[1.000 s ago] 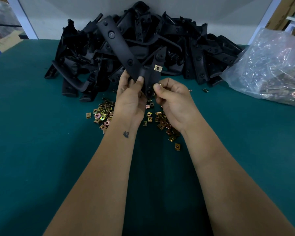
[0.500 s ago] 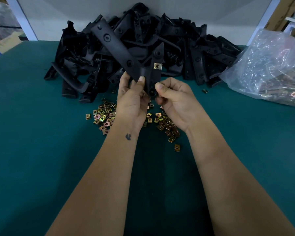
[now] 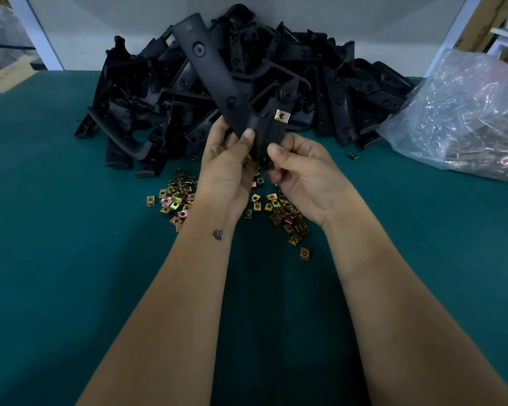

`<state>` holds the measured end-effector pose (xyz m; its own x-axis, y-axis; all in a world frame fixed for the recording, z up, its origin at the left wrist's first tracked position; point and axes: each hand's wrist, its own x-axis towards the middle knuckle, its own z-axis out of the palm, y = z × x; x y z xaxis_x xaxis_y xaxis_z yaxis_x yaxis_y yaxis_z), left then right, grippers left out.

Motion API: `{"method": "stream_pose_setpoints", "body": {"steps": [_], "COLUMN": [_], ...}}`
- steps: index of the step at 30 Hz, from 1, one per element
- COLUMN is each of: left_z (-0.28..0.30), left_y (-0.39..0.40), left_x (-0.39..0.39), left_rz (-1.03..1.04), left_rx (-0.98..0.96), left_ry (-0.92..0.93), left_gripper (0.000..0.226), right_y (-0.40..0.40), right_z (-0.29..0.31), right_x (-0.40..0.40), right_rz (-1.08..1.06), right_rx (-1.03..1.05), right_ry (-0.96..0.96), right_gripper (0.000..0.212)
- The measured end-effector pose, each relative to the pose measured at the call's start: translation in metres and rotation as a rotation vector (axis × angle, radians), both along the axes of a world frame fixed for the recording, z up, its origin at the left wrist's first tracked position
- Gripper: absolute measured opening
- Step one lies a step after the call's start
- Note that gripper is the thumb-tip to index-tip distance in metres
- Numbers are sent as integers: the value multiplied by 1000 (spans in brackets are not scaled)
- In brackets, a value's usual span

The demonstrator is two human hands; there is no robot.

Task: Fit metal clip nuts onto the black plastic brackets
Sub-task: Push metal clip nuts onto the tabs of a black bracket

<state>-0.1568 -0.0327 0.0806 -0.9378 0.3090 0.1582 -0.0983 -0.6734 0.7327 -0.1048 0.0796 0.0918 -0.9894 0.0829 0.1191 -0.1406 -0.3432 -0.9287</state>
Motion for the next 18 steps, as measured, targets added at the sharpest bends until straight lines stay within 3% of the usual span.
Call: {"method": "stream_pose_setpoints", "body": {"steps": [3, 10, 18], "left_z": [-1, -7, -13], "left_y": [6, 16, 22], "left_x": [2, 2, 2], "left_rz": [41, 68, 23], "left_rx": [27, 24, 167], "left_ry": [-40, -148, -344], "left_gripper": [29, 22, 8], "right_y": [-2, -4, -28], "right_z": [0, 1, -3], "right_x": [-2, -2, -5], "right_rz": [-25, -186, -612], "right_rx": [-46, 123, 618], "right_ry": [-31, -101, 28], "right_gripper": [33, 27, 9]}}
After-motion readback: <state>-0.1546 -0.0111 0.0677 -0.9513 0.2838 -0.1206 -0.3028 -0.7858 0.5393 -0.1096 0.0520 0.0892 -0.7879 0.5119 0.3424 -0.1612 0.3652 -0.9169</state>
